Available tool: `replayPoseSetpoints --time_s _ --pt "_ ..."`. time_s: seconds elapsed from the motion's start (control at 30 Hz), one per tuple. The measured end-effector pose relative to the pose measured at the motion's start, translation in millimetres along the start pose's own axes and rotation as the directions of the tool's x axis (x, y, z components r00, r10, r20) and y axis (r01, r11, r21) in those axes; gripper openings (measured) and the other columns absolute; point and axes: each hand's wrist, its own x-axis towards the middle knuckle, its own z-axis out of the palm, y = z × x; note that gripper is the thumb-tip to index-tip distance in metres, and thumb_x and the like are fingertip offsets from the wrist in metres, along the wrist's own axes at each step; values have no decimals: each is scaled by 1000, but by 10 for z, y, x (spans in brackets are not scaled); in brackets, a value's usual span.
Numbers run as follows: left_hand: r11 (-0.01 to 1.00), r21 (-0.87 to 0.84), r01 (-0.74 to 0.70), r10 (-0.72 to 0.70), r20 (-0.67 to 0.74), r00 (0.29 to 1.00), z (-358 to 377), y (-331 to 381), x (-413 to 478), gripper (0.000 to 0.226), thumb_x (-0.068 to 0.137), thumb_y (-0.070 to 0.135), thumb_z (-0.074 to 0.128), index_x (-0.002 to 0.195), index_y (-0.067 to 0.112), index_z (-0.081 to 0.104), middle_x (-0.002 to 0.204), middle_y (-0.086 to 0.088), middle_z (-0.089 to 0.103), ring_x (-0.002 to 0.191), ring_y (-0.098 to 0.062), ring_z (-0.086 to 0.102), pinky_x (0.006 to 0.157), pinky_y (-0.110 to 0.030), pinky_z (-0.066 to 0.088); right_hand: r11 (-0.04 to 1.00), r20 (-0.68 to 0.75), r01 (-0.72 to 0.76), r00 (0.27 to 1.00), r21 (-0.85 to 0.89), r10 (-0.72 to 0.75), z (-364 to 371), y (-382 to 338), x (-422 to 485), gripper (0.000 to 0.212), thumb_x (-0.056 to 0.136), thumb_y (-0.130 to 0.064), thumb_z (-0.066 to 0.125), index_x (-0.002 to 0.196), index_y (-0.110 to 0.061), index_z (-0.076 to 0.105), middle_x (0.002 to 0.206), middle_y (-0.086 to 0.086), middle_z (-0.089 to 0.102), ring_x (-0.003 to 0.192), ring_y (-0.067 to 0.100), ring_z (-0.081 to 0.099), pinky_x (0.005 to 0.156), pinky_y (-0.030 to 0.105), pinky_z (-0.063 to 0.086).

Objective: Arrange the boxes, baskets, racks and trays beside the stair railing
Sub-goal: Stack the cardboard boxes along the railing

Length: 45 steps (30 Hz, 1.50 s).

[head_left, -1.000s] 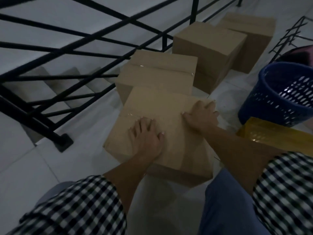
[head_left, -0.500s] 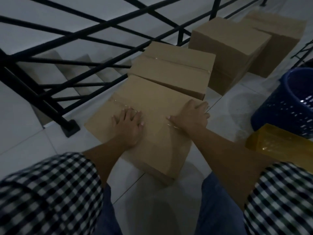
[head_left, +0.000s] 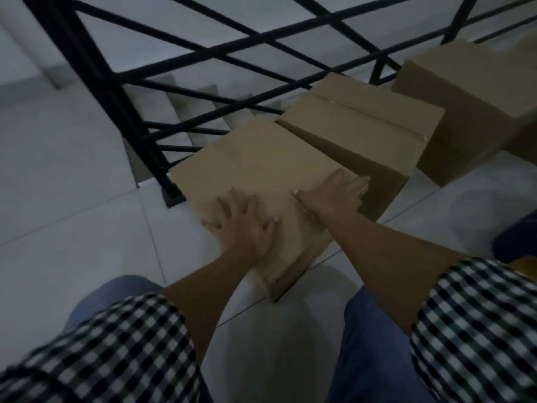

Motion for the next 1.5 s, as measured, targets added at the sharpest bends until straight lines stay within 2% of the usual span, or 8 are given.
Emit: replayPoseSetpoints --time_s 0.13,0.23,0.43,0.77,1.0,1.17,1.33,1.5 --pt "921 -282 271 -247 119 962 18 -70 -156 112 65 92 43 152 38 -3 154 -3 -36 143 -49 3 111 -66 19 1000 74 -3 997 -3 4 -17 -175 52 126 70 -75 69 157 -11 5 158 28 -23 150 43 -4 116 50 24" --pt "901 -388 192 -133 175 976 9 -52 -129 137 47 93 59 152 36 -9 147 -4 -47 140 -48 21 112 -52 32 1000 65 -6 998 -8 6 -14 -240 150 120 75 -70 69 157 -10 5 160 26 -20 150 41 -1 115 49 27" --pt "949 -298 100 2 325 946 -125 -199 310 168 20 96 61 150 30 -22 138 -8 -57 144 -47 10 117 -53 24 999 -4 15 1000 -45 -15 73 -280 496 118 73 -73 65 154 -2 16 157 33 9 145 45 15 115 49 24" --pt "957 -280 -75 158 287 945 -344 -459 1036 162 34 90 68 153 21 -17 151 -13 -40 145 -36 -18 115 -36 -7 999 56 35 998 -40 -33 147 -556 722 106 74 -64 71 151 -6 25 157 27 17 142 38 22 103 39 37" --pt "961 -266 -77 153 277 949 -355 -471 1093 161 32 88 70 152 27 -17 147 -7 -48 147 -39 -3 121 -47 16 996 73 -5 997 -92 12 189 -644 674 109 82 -59 70 157 -7 10 161 28 -10 150 41 -12 117 44 21" --pt "967 -242 -85 159 306 939 -391 -451 1099 162 33 88 70 152 23 -19 144 -8 -51 148 -39 -2 121 -45 15 994 136 28 991 -105 -14 315 -667 747 104 86 -61 60 156 -3 9 163 23 6 149 46 6 121 53 13" --pt "981 -176 -83 144 368 919 -436 -432 1116 156 42 87 70 151 24 -23 142 -9 -52 147 -40 -11 122 -45 9 969 245 154 964 -191 -105 260 -667 760 85 91 -60 51 150 0 32 156 17 31 142 43 29 120 55 16" --pt "997 32 -75 54 434 899 -528 -345 1212 154 44 94 59 151 21 -25 147 -21 -44 139 -44 -30 115 -62 -3 970 259 150 961 -192 -97 223 -653 782 93 88 -57 61 151 2 25 155 17 31 143 41 29 119 53 21"
